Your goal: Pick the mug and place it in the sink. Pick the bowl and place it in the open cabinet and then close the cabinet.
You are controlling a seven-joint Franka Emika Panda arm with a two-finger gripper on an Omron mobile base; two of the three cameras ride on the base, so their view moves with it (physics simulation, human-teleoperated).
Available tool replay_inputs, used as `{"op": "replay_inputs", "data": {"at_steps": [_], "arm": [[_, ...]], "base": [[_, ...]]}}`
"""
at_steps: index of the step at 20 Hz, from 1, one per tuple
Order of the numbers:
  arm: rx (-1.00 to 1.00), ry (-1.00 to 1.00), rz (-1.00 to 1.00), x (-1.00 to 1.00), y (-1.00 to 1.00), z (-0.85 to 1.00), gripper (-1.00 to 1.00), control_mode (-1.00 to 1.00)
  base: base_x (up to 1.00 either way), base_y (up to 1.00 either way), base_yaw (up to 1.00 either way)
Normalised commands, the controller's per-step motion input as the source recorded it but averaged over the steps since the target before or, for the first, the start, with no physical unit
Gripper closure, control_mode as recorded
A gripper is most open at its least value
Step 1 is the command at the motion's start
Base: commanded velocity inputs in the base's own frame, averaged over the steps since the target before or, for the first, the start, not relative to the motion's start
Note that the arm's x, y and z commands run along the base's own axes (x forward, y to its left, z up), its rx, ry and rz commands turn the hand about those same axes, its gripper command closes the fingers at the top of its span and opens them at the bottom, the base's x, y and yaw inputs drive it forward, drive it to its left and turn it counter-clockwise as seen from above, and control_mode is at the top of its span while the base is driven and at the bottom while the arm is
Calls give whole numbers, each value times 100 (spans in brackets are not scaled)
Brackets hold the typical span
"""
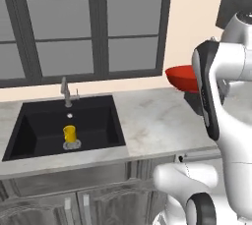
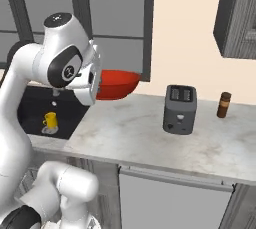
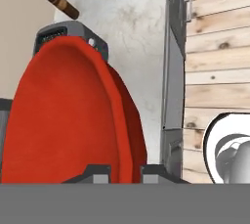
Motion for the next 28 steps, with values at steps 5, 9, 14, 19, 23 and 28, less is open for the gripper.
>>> {"op": "replay_inputs", "data": {"at_steps": [5,9,14,19,23,28], "arm": [[0,0,0,0,0,0,100,100],[0,0,0,0,0,0,100,100],[0,0,0,0,0,0,100,100],[0,0,0,0,0,0,100,100],[0,0,0,0,0,0,100,100],[0,0,0,0,0,0,100,100]], "base": [[-100,0,0],[-100,0,0],[-95,1,0],[-62,43,0],[-29,70,3],[-1,98,1]]}}
